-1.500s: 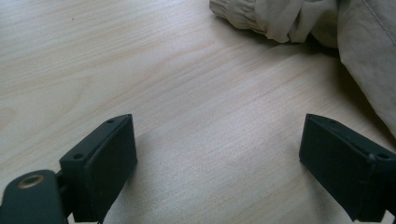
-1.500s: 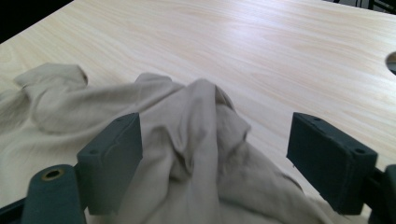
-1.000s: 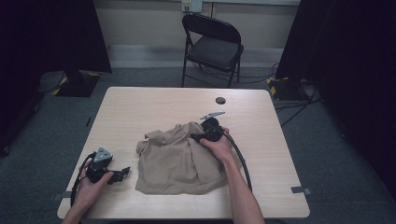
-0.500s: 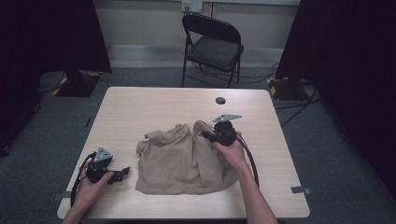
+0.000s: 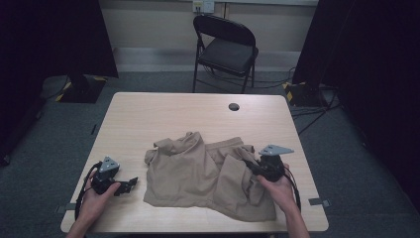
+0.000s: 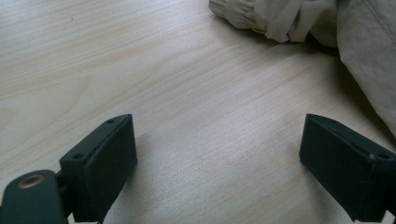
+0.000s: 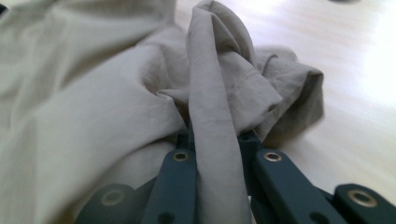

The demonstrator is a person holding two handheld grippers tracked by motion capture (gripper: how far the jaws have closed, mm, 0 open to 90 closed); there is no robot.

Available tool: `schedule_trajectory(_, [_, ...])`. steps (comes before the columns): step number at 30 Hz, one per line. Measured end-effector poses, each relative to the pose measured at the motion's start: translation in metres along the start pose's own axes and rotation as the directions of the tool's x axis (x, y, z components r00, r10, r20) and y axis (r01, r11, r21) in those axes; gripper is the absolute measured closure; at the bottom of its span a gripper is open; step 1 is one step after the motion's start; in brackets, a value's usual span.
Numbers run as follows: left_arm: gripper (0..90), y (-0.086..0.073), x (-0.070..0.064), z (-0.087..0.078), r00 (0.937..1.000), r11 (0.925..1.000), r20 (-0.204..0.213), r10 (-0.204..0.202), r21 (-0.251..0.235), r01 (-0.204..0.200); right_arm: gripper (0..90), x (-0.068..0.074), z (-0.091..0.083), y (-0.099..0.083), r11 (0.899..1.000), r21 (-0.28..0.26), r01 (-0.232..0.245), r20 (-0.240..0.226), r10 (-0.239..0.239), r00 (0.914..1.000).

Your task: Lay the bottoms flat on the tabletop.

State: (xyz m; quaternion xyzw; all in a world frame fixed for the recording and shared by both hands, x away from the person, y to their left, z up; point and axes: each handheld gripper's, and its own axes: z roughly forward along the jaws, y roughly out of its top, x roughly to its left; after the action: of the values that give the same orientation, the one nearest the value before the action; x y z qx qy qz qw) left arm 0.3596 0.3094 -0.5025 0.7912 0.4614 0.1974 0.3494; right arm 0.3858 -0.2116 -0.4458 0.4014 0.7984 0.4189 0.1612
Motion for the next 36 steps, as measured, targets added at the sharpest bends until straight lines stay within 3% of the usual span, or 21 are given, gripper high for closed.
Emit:
schedule_trajectory(1, [10.5, 0.0, 0.0, 0.0, 1.0, 1.0, 0.0, 0.0, 0.001, 0.0, 83.1, -0.004, -0.007, -0.015, 1.0, 0.019, -0.014, 0.016, 0.014, 0.9998])
schedule_trajectory(3, [10.5, 0.0, 0.0, 0.0, 1.0, 1.0, 0.0, 0.0, 0.0, 0.0, 83.1, -0.005, -0.009, -0.021, 0.999, 0.032, -0.018, 0.025, 0.018, 0.9995])
schedule_trajectory(6, [10.4, 0.0, 0.0, 0.0, 1.0, 1.0, 0.001, 0.0, 0.0, 0.0, 83.0, -0.011, -0.01, -0.045, 0.996, 0.081, -0.045, 0.051, 0.041, 0.9978])
schedule_trajectory(7, [10.5, 0.0, 0.0, 0.0, 1.0, 1.0, 0.001, 0.003, 0.003, -0.003, 80.5, -0.012, -0.005, -0.054, 0.992, 0.122, -0.042, 0.073, 0.033, 0.9968])
schedule_trajectory(8, [10.5, 0.0, 0.0, 0.0, 1.0, 1.0, 0.001, 0.0, 0.0, 0.0, 80.5, -0.012, -0.005, -0.054, 0.992, 0.122, -0.042, 0.073, 0.033, 0.9968])
schedule_trajectory(9, [10.4, 0.0, 0.0, 0.0, 1.0, 1.0, 0.001, 0.003, 0.003, -0.003, 67.7, -0.014, -0.004, -0.056, 0.991, 0.117, -0.059, 0.08, 0.05, 0.9956])
schedule_trajectory(11, [10.5, 0.0, 0.0, 0.0, 1.0, 1.0, 0.001, 0.003, 0.003, -0.003, 53.1, -0.016, -0.006, -0.053, 0.993, 0.104, -0.06, 0.088, 0.051, 0.9948])
schedule_trajectory(12, [10.5, 0.0, 0.0, 0.0, 1.0, 1.0, 0.001, 0.0, 0.001, 0.0, 53.1, -0.016, -0.006, -0.053, 0.993, 0.104, -0.06, 0.088, 0.051, 0.9948])
schedule_trajectory(13, [10.5, 0.0, 0.0, 0.0, 1.0, 1.0, -0.003, 0.004, 0.002, -0.004, 34.2, -0.018, -0.009, -0.046, 0.993, 0.051, -0.107, 0.106, 0.101, 0.9892])
schedule_trajectory(15, [10.7, 0.0, 0.0, 0.0, 1.0, 1.0, -0.004, 0.004, 0.003, -0.004, 26.0, -0.02, -0.012, -0.037, 0.992, 0.021, -0.123, 0.114, 0.12, 0.9862])
schedule_trajectory(17, [10.9, 0.003, 0.001, 0.002, 0.9999, 1.0, -0.013, 0.004, 0.001, -0.004, 25.1, -0.02, -0.013, -0.032, 0.992, 0.001, -0.126, 0.104, 0.126, 0.9866])
schedule_trajectory(19, [15.9, 0.005, 0.001, 0.003, 0.9999, 1.0, -0.012, -0.007, 0.001, 0.007, 23.4, -0.016, -0.017, -0.016, 0.991, -0.073, -0.112, 0.105, 0.12, 0.9872])
schedule_trajectory(20, [17.4, 0.007, 0.003, 0.003, 0.9998, 0.9999, -0.021, 0.002, 0.011, -0.002, 23.6, -0.014, -0.015, -0.012, 0.991, -0.084, -0.109, 0.086, 0.116, 0.9895])
schedule_trajectory(21, [17.4, 0.008, 0.003, 0.004, 0.9999, 0.9999, -0.01, -0.008, 0.01, 0.009, 23.6, -0.014, -0.015, -0.012, 0.991, -0.084, -0.109, 0.086, 0.116, 0.9895])
schedule_trajectory(22, [18.5, 0.01, 0.003, 0.005, 0.9995, 0.9998, 0.027, -0.017, -0.006, 0.018, 24.4, -0.011, -0.012, -0.009, 0.991, -0.088, -0.101, 0.076, 0.108, 0.9913])
schedule_trajectory(23, [18.8, 0.012, 0.005, 0.007, 0.9962, 0.9996, 0.084, -0.022, -0.013, 0.023, 26.6, -0.007, -0.007, -0.007, 0.992, -0.083, -0.091, 0.068, 0.096, 0.993])
schedule_trajectory(24, [18.0, 0.013, 0.004, 0.007, 0.9951, 0.9993, 0.093, -0.033, -0.015, 0.035, 28.0, -0.002, 0.001, -0.006, 0.995, -0.066, -0.073, 0.06, 0.077, 0.9953])
schedule_trajectory(25, [18.9, 0.017, 0.004, 0.008, 0.9953, 0.9994, 0.091, -0.031, -0.015, 0.033, 27.2, 0.005, 0.015, -0.009, 0.999, 0.0, -0.033, 0.066, 0.033, 0.9973])
schedule_trajectory(30, [19.9, 0.04, 0.003, 0.007, 0.9936, 0.998, 0.108, -0.031, -0.051, 0.037, 24.1, 0.01, 0.034, -0.022, 0.997, 0.081, 0.011, 0.081, -0.017, 0.9966])
schedule_trajectory(36, [20.2, 0.088, -0.007, 0.017, 0.9868, 0.9937, 0.161, -0.016, -0.107, 0.033, 18.7, 0.011, 0.042, -0.033, 0.995, 0.102, 0.025, 0.103, -0.036, 0.994])
